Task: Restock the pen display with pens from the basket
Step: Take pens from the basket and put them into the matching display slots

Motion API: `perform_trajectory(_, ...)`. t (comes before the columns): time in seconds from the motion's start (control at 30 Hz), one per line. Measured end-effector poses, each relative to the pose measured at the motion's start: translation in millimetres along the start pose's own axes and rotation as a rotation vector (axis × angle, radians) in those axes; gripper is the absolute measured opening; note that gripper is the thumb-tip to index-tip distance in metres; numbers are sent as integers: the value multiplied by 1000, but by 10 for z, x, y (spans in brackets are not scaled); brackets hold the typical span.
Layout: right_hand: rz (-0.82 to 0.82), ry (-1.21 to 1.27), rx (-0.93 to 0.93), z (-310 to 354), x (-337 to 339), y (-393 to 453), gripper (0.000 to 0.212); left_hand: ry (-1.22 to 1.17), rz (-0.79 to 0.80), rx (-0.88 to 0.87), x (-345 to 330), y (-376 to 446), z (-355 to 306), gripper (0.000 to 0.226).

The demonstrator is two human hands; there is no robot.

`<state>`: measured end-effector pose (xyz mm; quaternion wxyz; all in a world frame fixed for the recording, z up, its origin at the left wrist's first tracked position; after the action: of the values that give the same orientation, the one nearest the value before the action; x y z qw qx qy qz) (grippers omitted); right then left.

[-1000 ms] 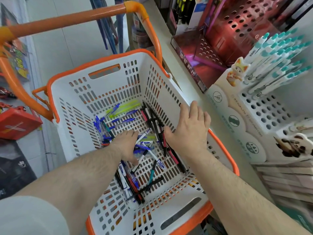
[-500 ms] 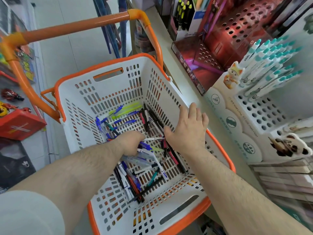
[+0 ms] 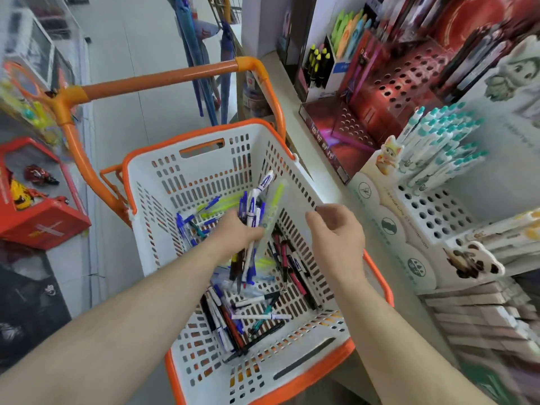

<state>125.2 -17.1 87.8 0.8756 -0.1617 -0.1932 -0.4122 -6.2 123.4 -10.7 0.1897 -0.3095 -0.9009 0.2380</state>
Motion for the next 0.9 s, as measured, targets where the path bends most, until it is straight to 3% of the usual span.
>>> perform_trajectory(0.07, 36, 184, -265, -198, -114, -158, 9, -241, -48, 27, 53, -127, -94, 22)
perform_trajectory(0.17, 213, 351, -679, -523, -410, -448, 28, -450, -68, 59, 75, -292, -192, 20)
perform_trajectory(0.23, 358, 432, -796, -608, -590, -647, 48, -537, -55, 54, 62, -371, -229, 20)
perform_trajectory(0.33, 430, 618, -857, -564, -729, -781, 56, -597, -49, 28, 31, -443, -245, 19)
perform_trajectory(0.5, 276, 810, -953, -524, -786, -851, 65, -524, -71, -72, -37, -598, -253, 22)
perform_trajectory(0.67, 241, 758, -865, -546, -849, -854, 63, -568, -99, -148, -95, -770, -279, 26)
perform_trajectory(0.9, 252, 592, -784, -527, -783, -911, 69, -653, -99, -108, -125, -836, -178, 24)
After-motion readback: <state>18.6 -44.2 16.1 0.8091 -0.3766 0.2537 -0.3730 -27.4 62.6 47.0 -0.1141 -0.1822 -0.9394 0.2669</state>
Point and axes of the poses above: each hand's wrist, its own y-axis towards the middle knuckle, its own x-axis out of the back of the hand, z = x × y, the point moved 6 cm from there along y, towards the middle knuckle, and after that the axes turned 4 degrees about x, right-handed, at the moved point
